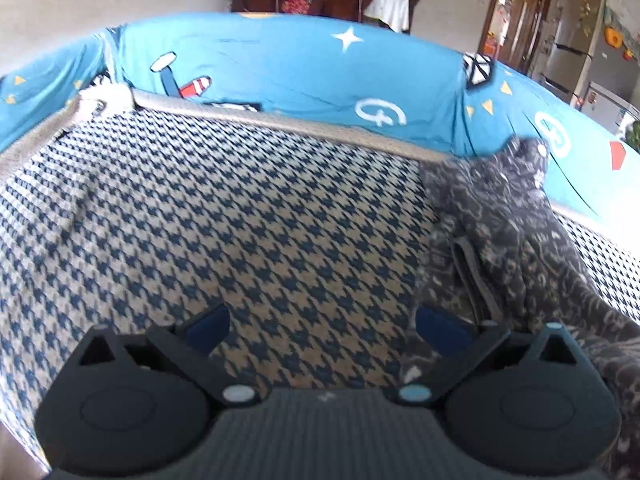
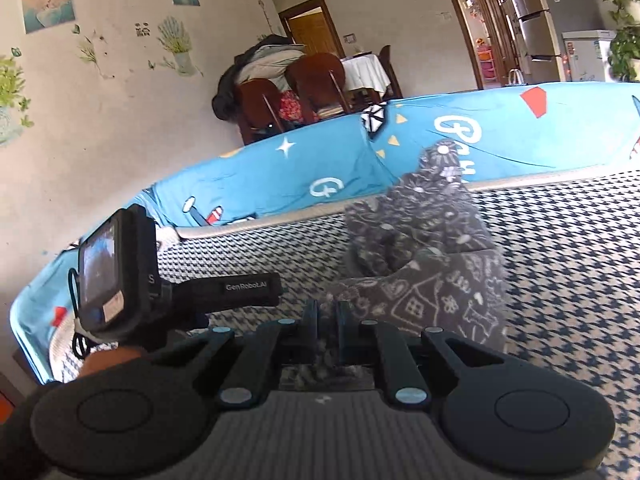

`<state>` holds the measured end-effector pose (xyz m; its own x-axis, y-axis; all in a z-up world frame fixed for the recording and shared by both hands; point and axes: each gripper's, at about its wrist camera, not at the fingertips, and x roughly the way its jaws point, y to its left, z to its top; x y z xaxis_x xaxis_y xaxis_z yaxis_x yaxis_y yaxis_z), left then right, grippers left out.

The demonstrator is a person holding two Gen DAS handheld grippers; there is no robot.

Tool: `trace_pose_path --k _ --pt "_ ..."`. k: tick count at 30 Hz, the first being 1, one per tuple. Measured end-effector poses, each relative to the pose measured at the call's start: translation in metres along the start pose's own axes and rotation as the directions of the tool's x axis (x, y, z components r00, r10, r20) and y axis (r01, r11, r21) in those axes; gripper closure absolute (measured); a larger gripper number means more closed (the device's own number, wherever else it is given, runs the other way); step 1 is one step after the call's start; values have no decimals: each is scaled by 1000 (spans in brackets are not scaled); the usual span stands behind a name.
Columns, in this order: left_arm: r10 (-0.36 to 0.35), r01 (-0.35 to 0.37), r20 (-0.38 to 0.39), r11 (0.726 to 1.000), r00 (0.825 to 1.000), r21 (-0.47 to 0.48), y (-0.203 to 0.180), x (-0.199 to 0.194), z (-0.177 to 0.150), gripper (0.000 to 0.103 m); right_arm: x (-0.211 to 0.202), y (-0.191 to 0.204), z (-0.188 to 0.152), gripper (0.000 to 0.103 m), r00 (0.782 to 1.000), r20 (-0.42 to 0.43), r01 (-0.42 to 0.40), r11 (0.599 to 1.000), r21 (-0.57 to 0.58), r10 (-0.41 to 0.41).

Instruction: Fold clothes

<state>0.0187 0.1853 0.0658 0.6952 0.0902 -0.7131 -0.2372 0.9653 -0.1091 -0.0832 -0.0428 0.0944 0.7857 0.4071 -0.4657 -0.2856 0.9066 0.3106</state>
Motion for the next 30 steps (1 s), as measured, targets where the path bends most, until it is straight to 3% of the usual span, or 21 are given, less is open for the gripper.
trace_pose_path --k 5,13,22,30 --pt "21 -20 49 1000 999 -22 9 -10 8 0 19 16 1 92 999 -9 -51 999 -13 51" --pt "21 -20 60 1000 998 -12 5 -13 9 0 60 22 -39 92 993 -97 -74 996 -46 69" --pt "-15 14 36 1000 999 20 -7 -10 5 0 92 16 -76 92 981 -189 -56 997 -58 44" --pt "0 -2 30 998 1000 70 -18 -5 -1 0 97 16 -88 87 984 -178 -41 995 -92 24"
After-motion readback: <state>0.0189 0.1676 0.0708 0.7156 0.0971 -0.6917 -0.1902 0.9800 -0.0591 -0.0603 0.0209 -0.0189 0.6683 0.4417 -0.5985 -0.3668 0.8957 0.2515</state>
